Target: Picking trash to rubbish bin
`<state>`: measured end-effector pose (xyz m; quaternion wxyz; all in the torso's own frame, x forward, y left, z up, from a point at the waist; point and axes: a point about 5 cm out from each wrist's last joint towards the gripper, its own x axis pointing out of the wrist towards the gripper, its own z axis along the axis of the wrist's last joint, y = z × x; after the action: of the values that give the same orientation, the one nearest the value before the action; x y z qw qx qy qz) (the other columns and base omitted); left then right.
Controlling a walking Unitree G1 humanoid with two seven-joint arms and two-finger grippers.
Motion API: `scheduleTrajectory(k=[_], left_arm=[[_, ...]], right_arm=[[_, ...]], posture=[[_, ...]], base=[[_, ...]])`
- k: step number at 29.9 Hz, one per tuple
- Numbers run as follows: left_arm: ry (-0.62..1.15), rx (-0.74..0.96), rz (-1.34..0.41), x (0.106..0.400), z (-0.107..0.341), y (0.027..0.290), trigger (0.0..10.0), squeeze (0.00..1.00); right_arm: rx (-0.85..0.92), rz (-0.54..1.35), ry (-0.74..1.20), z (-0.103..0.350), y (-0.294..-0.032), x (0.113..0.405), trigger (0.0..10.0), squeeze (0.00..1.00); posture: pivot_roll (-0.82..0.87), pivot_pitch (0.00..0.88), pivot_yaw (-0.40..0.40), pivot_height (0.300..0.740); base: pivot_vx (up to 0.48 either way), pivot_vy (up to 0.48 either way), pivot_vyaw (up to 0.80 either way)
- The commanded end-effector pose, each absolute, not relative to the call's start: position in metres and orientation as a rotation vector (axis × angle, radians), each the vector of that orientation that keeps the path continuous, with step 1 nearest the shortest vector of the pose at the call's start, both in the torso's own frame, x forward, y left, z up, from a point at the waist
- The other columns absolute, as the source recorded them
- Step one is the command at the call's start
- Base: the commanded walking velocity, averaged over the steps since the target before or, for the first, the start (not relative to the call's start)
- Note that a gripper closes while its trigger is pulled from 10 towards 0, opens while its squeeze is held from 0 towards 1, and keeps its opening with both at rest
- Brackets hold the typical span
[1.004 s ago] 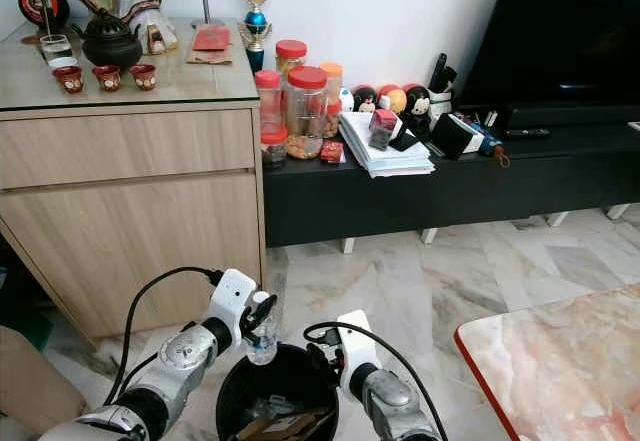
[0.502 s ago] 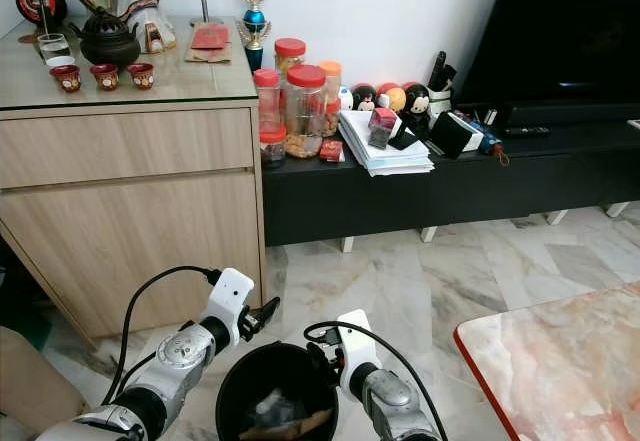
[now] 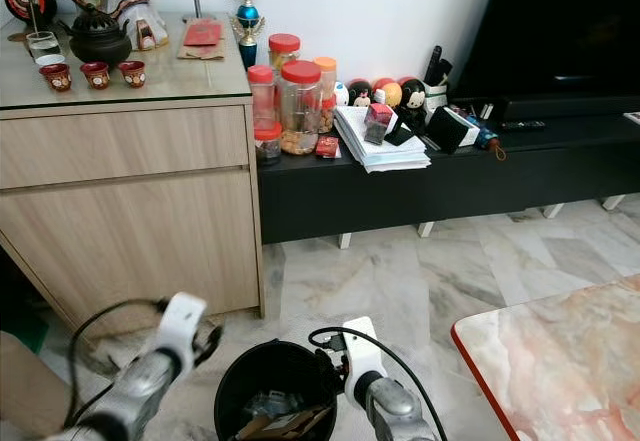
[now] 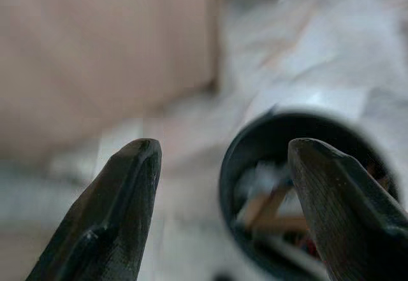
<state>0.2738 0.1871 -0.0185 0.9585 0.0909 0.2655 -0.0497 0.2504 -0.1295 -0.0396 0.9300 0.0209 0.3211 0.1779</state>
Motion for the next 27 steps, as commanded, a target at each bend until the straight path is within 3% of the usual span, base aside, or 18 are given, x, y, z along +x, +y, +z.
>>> scheduleTrajectory(k=[1,8,13,22,27], left_arm=[[0.621,0.153,-0.021,0.260,-0.030,0.198,10.0,0.00],[0.724,0.168,-0.006,0.237,-0.047,0.207,10.0,0.00],[0.854,0.092,0.098,0.205,-0.067,0.216,10.0,0.00],[0.925,0.057,0.186,0.184,-0.077,0.225,10.0,0.00],[0.923,0.048,0.202,0.182,-0.077,0.226,10.0,0.00]], right_arm=[[0.046,0.299,0.689,-0.046,-0.139,0.244,10.0,0.00],[0.039,0.177,0.735,-0.054,-0.152,0.234,10.0,0.00],[0.055,0.108,0.820,-0.068,-0.165,0.213,10.0,0.00],[0.108,-0.001,0.928,-0.086,-0.176,0.179,10.0,0.00],[0.114,-0.006,0.940,-0.088,-0.177,0.175,10.0,0.00]], posture=[[0.13,0.022,-0.092,0.740],[0.13,0.022,-0.092,0.740],[0.14,0.014,-0.086,0.740],[0.13,0.003,-0.084,0.740],[0.13,0.000,-0.080,0.740]], base=[[0.000,0.000,0.00],[0.000,0.000,0.00],[0.000,0.000,0.00],[0.000,0.000,0.00],[0.000,0.000,0.00]])
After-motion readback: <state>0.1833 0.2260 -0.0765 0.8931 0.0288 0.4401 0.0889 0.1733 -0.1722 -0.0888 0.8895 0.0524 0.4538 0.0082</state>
